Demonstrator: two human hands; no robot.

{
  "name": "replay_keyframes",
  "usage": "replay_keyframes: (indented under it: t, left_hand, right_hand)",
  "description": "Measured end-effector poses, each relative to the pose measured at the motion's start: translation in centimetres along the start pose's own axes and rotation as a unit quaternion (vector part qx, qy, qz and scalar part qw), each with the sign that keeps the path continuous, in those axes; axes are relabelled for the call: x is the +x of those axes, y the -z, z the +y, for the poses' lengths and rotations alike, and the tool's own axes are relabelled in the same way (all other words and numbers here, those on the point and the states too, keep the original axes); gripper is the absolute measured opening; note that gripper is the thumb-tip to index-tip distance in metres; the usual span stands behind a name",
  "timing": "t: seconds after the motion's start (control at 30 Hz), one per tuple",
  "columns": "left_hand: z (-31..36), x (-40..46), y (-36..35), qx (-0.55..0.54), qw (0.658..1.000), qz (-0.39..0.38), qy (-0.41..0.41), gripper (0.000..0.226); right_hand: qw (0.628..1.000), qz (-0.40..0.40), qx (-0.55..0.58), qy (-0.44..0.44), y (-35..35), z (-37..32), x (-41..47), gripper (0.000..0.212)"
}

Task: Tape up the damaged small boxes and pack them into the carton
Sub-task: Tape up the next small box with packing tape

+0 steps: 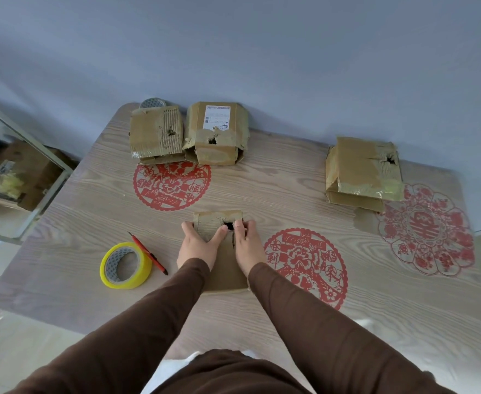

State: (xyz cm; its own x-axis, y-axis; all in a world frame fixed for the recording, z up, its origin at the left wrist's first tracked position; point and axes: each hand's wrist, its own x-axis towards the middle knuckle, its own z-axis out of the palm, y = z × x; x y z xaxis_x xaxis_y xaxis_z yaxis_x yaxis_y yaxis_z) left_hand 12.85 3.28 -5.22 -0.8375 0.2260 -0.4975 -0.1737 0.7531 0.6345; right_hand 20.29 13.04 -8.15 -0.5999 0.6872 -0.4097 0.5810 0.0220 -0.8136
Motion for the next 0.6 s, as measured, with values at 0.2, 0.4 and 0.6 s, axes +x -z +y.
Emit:
replay_keyframes:
  t: [0.2,0.4,0.6]
  left_hand:
    - [-0.1,-0.1,-0.2,-0.002,1.0,-0.001,0.003,0.065]
    - [-2.2,1.1,1.5,-0.242,0.966,-0.091,0.022,0.046]
    - [-3.5,1.2,2.2,-0.235,0.96,-0.152,-0.017,0.045]
  right_hand:
    - [1.0,-0.001,-0.031,0.0,-0.1,0.4,0.5,0.038]
    - [1.0,-0.013,-0.001,0.003,0.5,0.3,0.0,0.046]
    - [0.999,-0.033,0.024,0.003,0.8,0.0,-0.9,0.044]
